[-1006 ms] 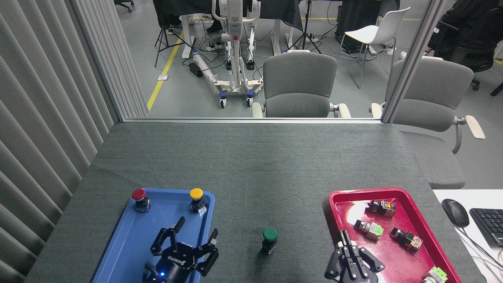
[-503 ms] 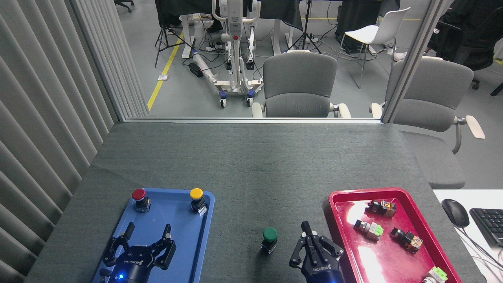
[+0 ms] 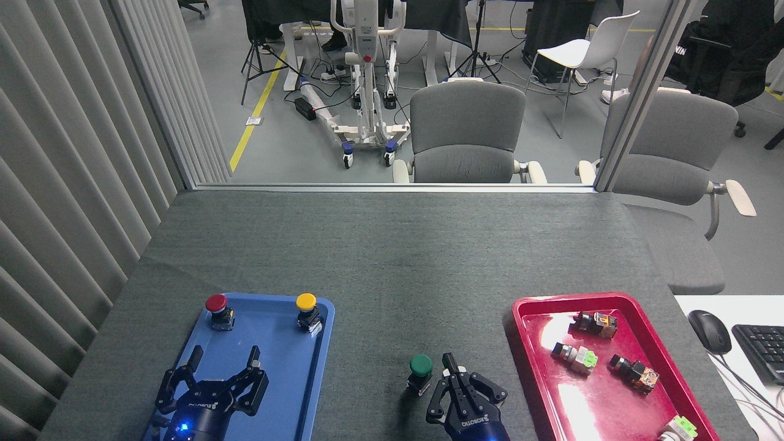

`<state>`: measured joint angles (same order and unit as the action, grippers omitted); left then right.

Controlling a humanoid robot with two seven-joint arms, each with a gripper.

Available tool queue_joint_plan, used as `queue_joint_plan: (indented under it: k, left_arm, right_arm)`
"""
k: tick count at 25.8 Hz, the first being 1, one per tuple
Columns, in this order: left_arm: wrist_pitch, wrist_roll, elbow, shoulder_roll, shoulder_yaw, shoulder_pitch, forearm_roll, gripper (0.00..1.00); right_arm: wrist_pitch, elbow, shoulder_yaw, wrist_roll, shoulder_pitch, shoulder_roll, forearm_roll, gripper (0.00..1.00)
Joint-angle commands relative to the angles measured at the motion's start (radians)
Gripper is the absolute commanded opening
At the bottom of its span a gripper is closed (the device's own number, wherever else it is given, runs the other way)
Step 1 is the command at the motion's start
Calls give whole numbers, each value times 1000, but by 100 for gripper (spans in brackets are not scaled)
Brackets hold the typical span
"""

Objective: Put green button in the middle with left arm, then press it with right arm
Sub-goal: 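Move the right hand over the green button, then press down on the green button with the right hand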

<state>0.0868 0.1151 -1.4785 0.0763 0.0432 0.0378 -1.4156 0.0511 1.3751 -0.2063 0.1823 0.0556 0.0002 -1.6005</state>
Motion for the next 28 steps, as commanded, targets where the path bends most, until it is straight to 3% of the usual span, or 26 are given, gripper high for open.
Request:
queue_joint_plan:
  k: [1, 17, 28]
  left_arm:
    - [1, 3, -3, -1, 9, 1, 4, 100]
    - [-1, 5, -28, -4, 12, 10, 3, 100]
    - [-6, 1, -75, 8, 11, 17, 7, 100]
  right_arm:
    - [3, -30, -4, -1, -8, 1, -4, 4]
    - [6, -42, -25, -1, -23, 18, -3, 6]
    - [-8, -114, -41, 0, -54, 30, -4, 7]
